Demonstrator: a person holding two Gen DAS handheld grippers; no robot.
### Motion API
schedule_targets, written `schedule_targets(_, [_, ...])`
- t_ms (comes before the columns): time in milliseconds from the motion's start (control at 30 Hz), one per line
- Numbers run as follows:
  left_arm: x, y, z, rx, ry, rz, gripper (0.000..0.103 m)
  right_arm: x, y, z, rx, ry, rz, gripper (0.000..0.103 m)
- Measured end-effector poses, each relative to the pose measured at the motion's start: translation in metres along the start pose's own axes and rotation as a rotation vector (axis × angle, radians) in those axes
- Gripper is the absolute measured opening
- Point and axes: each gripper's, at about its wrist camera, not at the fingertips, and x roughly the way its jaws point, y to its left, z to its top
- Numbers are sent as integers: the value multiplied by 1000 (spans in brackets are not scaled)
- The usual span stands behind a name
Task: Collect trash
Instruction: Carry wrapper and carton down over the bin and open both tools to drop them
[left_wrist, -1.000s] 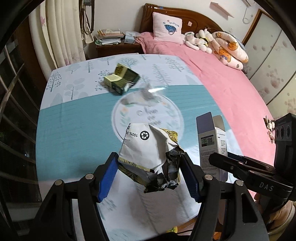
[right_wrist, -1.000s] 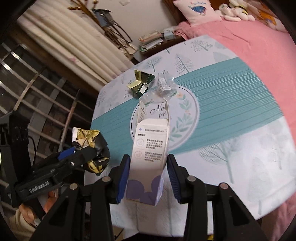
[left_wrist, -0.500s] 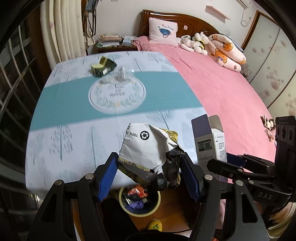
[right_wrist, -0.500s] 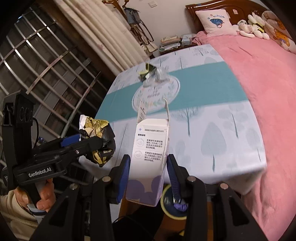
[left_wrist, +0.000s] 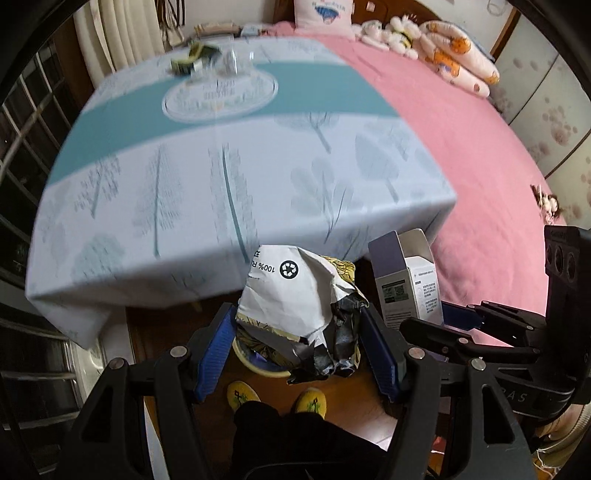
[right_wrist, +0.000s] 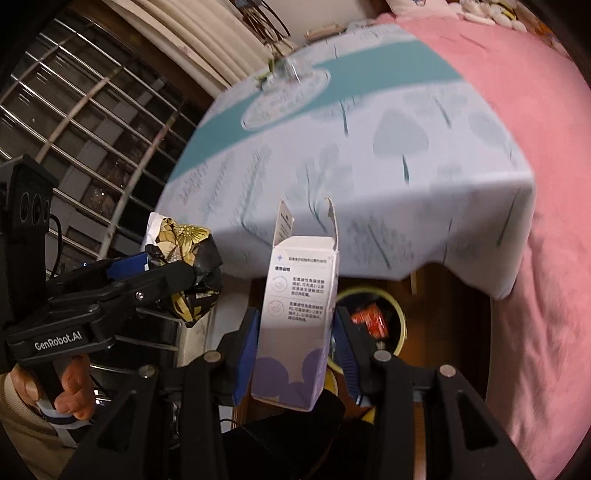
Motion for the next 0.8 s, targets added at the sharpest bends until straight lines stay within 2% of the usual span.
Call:
schedule_targets(333, [101, 19, -36, 20, 67, -21, 66, 95, -33, -34, 50, 72, -92, 41])
schedule_targets(667, [208, 42, -50, 68, 44, -14, 69, 186, -82, -52, 83, 93, -155, 41])
schedule_targets(800, [233, 49, -55, 87, 54, -20, 74, 211, -92, -55, 84, 104, -165, 41])
